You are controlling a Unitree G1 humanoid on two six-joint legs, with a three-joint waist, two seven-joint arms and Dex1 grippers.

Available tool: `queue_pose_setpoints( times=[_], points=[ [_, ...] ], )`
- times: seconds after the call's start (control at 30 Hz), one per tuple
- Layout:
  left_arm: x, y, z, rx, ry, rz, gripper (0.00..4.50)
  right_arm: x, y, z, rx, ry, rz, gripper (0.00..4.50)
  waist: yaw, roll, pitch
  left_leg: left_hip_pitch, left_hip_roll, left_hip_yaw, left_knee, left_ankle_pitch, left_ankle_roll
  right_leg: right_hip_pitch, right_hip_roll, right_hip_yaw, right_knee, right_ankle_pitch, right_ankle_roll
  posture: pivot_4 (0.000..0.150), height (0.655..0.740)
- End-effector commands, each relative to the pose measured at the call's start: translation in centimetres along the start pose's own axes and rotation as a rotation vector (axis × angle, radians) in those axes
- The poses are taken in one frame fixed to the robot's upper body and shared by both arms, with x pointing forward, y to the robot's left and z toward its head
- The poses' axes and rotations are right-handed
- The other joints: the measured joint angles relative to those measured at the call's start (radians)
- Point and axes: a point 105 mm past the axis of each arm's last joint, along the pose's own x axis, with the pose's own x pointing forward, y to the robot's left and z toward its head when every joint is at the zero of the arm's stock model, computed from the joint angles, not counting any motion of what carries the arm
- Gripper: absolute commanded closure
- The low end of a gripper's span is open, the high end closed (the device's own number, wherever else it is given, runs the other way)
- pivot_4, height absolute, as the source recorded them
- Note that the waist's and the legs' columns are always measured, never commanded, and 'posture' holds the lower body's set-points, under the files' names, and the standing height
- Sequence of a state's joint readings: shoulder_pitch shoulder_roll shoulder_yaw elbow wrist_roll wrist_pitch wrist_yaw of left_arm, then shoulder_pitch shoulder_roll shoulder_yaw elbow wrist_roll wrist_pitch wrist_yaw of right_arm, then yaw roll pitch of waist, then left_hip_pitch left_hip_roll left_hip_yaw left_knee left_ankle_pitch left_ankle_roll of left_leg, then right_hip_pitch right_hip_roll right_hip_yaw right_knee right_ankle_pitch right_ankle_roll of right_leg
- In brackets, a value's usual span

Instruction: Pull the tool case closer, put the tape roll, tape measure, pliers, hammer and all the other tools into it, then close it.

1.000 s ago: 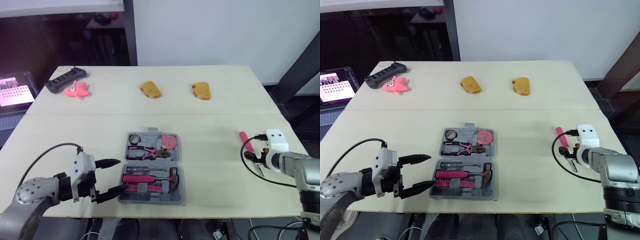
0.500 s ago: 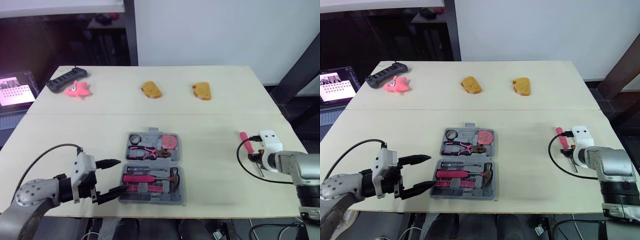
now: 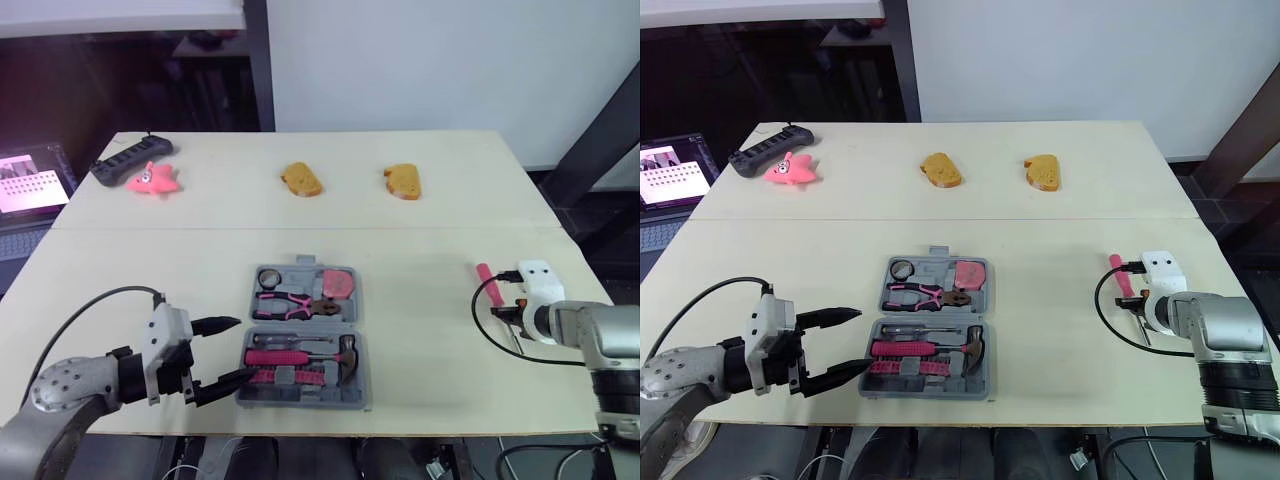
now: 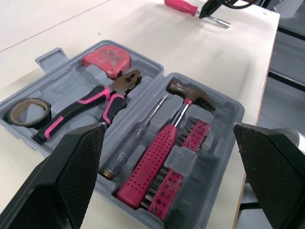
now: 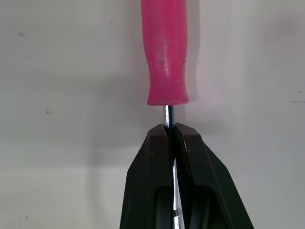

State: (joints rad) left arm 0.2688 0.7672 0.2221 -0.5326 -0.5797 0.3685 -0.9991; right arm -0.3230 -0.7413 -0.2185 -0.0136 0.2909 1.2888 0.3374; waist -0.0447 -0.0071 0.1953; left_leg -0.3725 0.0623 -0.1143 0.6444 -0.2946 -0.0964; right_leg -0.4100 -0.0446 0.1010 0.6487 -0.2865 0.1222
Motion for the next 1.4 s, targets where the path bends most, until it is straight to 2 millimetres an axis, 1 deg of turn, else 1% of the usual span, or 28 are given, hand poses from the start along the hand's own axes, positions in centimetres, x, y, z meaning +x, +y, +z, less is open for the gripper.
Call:
queue_pose_setpoints(
  times=[0.03, 0.13, 0.27, 0.37, 0.47, 0.53, 0.6, 0.77, 0.83, 0.9, 0.93, 0.97, 1.0, 1.03, 1.07, 1.1, 1.13, 1.17, 1.27, 1.4],
  points=[
    [-0.2, 0.1, 0.7, 0.025, -0.008, -0.01, 0.0, -2.0, 1.1, 0.8, -0.008, -0.054, 0.006, 4.47, 0.0, 0.0, 0.0, 0.0, 0.0, 0.0, 0.0, 0.0, 0.0, 0.0, 0.0, 0.0, 0.0, 0.0, 0.0, 0.15, 0.74],
    [-0.3, 0.2, 0.6, 0.023, -0.003, -0.019, 0.0, -3.4, 3.0, 0.1, -0.008, -0.068, 0.029, 4.47, 0.001, 0.0, 0.0, -0.001, 0.0, 0.0, -0.001, 0.0, 0.0, -0.001, 0.0, 0.0, 0.0, 0.0, 0.0, 0.15, 0.74],
    [-0.4, 0.5, 0.4, 0.022, 0.003, -0.023, 0.0, -5.2, 6.9, -1.9, -0.033, -0.111, 0.1, 4.47, 0.002, 0.0, 0.0, -0.001, 0.0, -0.001, -0.001, 0.0, 0.0, -0.001, 0.0, 0.0, 0.0, 0.0, 0.0, 0.15, 0.74],
    [-0.5, 0.7, 0.4, 0.022, 0.006, -0.033, 0.0, -5.9, 9.3, -3.0, -0.004, -0.164, 0.118, 4.47, 0.001, 0.0, 0.0, -0.001, 0.0, 0.0, -0.001, 0.0, 0.0, -0.001, 0.0, 0.0, 0.0, 0.0, 0.0, 0.15, 0.74],
    [-0.3, 0.6, 0.5, 0.024, 0.006, -0.062, 0.0, -6.3, 12.3, -4.6, 0.018, -0.164, 0.168, 4.47, -0.001, 0.0, 0.0, -0.001, 0.0, 0.0, -0.001, 0.0, 0.0, -0.002, 0.0, 0.0, 0.0, 0.0, 0.0, 0.15, 0.74],
    [-0.2, 0.5, 0.4, 0.026, 0.01, -0.08, 0.0, -6.1, 13.0, -5.8, 0.017, -0.124, 0.16, 4.47, 0.0, 0.0, 0.0, -0.001, 0.0, 0.0, -0.002, 0.0, 0.0, -0.002, 0.0, 0.0, 0.0, 0.0, 0.0, 0.15, 0.74],
    [-0.1, 0.5, 0.6, 0.03, 0.01, -0.093, 0.0, -5.7, 13.0, -6.8, 0.036, -0.087, 0.139, 4.47, 0.0, 0.0, 0.0, -0.001, 0.0, 0.0, -0.002, 0.0, 0.0, -0.003, 0.0, 0.0, 0.0, 0.0, 0.0, 0.15, 0.74],
    [0.0, 0.3, 0.8, 0.042, 0.014, -0.121, 0.0, -4.6, 13.2, -8.3, 0.066, -0.002, 0.108, 4.47, -0.001, 0.0, 0.0, -0.001, 0.0, 0.0, -0.002, 0.0, -0.001, -0.003, 0.0, 0.0, 0.0, 0.0, -0.001, 0.15, 0.74],
    [-0.1, 0.3, 0.9, 0.048, 0.018, -0.129, 0.0, -4.2, 13.5, -8.2, 0.084, 0.004, 0.114, 4.47, -0.002, -0.001, -0.001, 0.0, 0.0, 0.0, -0.004, 0.0, -0.001, -0.003, 0.0, 0.0, 0.0, 0.0, -0.001, 0.15, 0.74],
    [-0.1, 0.2, 0.9, 0.051, 0.02, -0.132, 0.0, -4.1, 13.6, -8.0, 0.09, 0.002, 0.115, 3.75, -0.004, -0.004, -0.002, 0.0, 0.001, 0.0, -0.004, 0.0, -0.001, -0.003, 0.0, 0.0, 0.0, 0.0, -0.001, 0.15, 0.74],
    [-0.2, 0.3, 0.9, 0.051, 0.021, -0.132, 0.0, -4.1, 13.6, -8.0, 0.089, 0.001, 0.117, 3.55, -0.004, -0.004, -0.002, 0.0, 0.001, 0.0, -0.004, 0.001, -0.001, -0.003, 0.0, 0.0, 0.0, 0.0, -0.001, 0.15, 0.74],
    [-0.2, 0.2, 0.9, 0.052, 0.025, -0.133, 0.0, -4.4, 13.8, -7.7, 0.092, -0.019, 0.127, 3.12, -0.004, -0.004, -0.002, 0.0, 0.001, 0.0, -0.004, 0.001, -0.001, -0.003, 0.0, 0.0, 0.0, 0.0, -0.001, 0.15, 0.74],
    [-0.3, 0.2, 0.8, 0.053, 0.027, -0.133, 0.0, -4.7, 13.8, -7.3, 0.091, -0.043, 0.13, 2.62, -0.003, -0.004, -0.002, 0.0, 0.001, 0.0, -0.004, 0.001, -0.001, -0.003, 0.0, 0.0, 0.0, 0.0, -0.001, 0.15, 0.74],
    [-0.4, 0.2, 0.9, 0.054, 0.029, -0.134, 0.0, -5.1, 13.9, -6.9, 0.089, -0.07, 0.139, 2.22, -0.002, -0.004, -0.002, 0.0, 0.001, 0.0, -0.004, 0.001, -0.001, -0.003, 0.0, 0.0, 0.0, 0.0, -0.001, 0.15, 0.74],
    [-0.5, 0.3, 0.9, 0.054, 0.03, -0.134, 0.0, -5.3, 14.0, -6.7, 0.087, -0.086, 0.145, 1.59, -0.001, -0.003, -0.002, 0.0, 0.001, 0.0, -0.004, 0.001, -0.001, -0.003, 0.0, 0.0, 0.0, 0.0, -0.001, 0.15, 0.74],
    [-0.6, 0.3, 1.0, 0.057, 0.029, -0.133, 0.0, -5.9, 14.0, -6.2, 0.067, -0.118, 0.145, 1.16, 0.0, -0.003, -0.002, -0.001, 0.001, 0.0, -0.005, 0.001, -0.001, -0.003, 0.0, 0.0, 0.0, 0.0, -0.001, 0.15, 0.74],
    [-0.7, 0.4, 1.1, 0.06, 0.029, -0.134, 0.0, -6.3, 14.1, -5.8, 0.048, -0.147, 0.148, 0.58, 0.001, -0.003, -0.002, -0.001, 0.001, 0.0, -0.005, 0.001, -0.001, -0.004, 0.0, 0.0, 0.0, 0.0, -0.001, 0.15, 0.74],
    [-0.9, 0.4, 1.2, 0.064, 0.031, -0.14, 0.0, -6.6, 14.2, -5.6, 0.037, -0.174, 0.144, 0.1, 0.0, -0.003, -0.002, -0.001, 0.001, 0.0, -0.006, 0.001, -0.002, -0.004, 0.0, 0.0, 0.0, 0.0, -0.001, 0.15, 0.74],
    [-1.1, 0.3, 1.4, 0.075, 0.031, -0.158, 0.0, -7.0, 14.5, -5.1, 0.032, -0.23, 0.128, 0.04, -0.001, -0.003, -0.002, -0.001, 0.001, 0.0, -0.012, 0.003, -0.005, -0.007, 0.0, 0.0, 0.0, 0.0, -0.001, 0.15, 0.74],
    [-1.4, 0.2, 2.1, 0.094, 0.011, -0.182, 0.0, -6.6, 15.0, -4.3, 0.028, -0.33, 0.116, 0.04, -0.004, -0.003, -0.002, -0.001, 0.001, 0.0, -0.014, 0.003, -0.006, -0.01, 0.0, 0.0, 0.0, 0.0, -0.001, 0.15, 0.74]
  ],
)
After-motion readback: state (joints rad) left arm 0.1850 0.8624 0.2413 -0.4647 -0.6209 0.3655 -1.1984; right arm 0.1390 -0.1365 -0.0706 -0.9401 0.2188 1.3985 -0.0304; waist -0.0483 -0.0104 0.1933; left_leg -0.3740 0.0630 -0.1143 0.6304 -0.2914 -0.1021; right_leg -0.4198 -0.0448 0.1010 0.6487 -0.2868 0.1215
